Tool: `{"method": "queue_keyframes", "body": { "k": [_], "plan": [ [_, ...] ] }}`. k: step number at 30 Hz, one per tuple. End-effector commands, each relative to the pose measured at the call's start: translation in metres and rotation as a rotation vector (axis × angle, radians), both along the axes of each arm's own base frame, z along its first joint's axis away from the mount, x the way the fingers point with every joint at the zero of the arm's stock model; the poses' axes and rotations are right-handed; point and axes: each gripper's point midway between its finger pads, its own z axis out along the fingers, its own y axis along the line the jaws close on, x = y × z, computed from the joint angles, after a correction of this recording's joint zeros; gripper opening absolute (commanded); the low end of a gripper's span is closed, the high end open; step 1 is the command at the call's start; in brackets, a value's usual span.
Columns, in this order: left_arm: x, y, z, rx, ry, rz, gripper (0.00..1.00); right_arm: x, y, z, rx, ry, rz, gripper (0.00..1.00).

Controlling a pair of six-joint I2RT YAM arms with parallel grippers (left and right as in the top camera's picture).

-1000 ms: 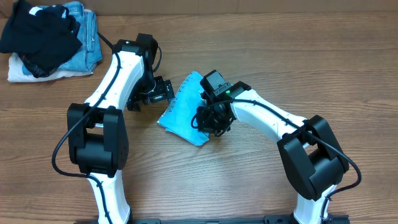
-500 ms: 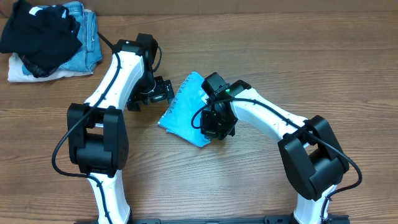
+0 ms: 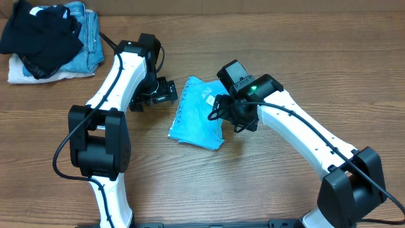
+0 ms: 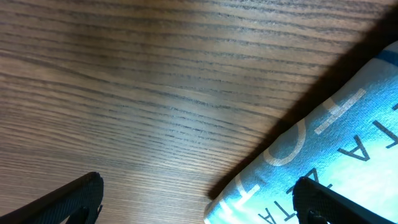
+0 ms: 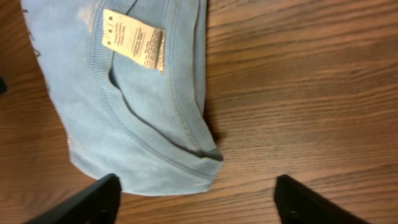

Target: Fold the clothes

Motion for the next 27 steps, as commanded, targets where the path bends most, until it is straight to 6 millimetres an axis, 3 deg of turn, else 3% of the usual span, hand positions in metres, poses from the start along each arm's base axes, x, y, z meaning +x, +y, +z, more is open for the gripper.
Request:
{"method": "queue_keyframes", "body": {
  "k": [1, 5, 8, 17, 22, 27],
  "plan": [
    [0.0, -0.004, -0.001, -0.015, -0.004, -0.037, 1.0, 0.014, -0.005, 0.008, -0.016, -0.06, -0.044, 1.0],
    [0.007, -0.03, 0.003, -0.175, -0.057, -0.227, 1.0, 0.028, -0.026, 0.008, -0.07, -0.099, -0.096, 1.0],
    [0.01, -0.035, 0.004, -0.209, -0.076, -0.25, 1.0, 0.04, -0.05, 0.008, -0.069, -0.094, -0.169, 1.0],
    [0.019, -0.039, 0.004, -0.319, -0.11, -0.269, 1.0, 0.074, -0.154, 0.012, 0.121, -0.044, -0.37, 1.0],
    [0.023, -0.044, -0.006, -0.46, -0.102, -0.272, 1.0, 0.077, -0.218, 0.015, 0.166, -0.071, -0.418, 1.0],
    [0.019, -0.049, -0.033, -0.563, -0.049, -0.276, 1.0, 0.071, -0.24, 0.018, 0.217, -0.081, -0.375, 1.0]
  ]
}}
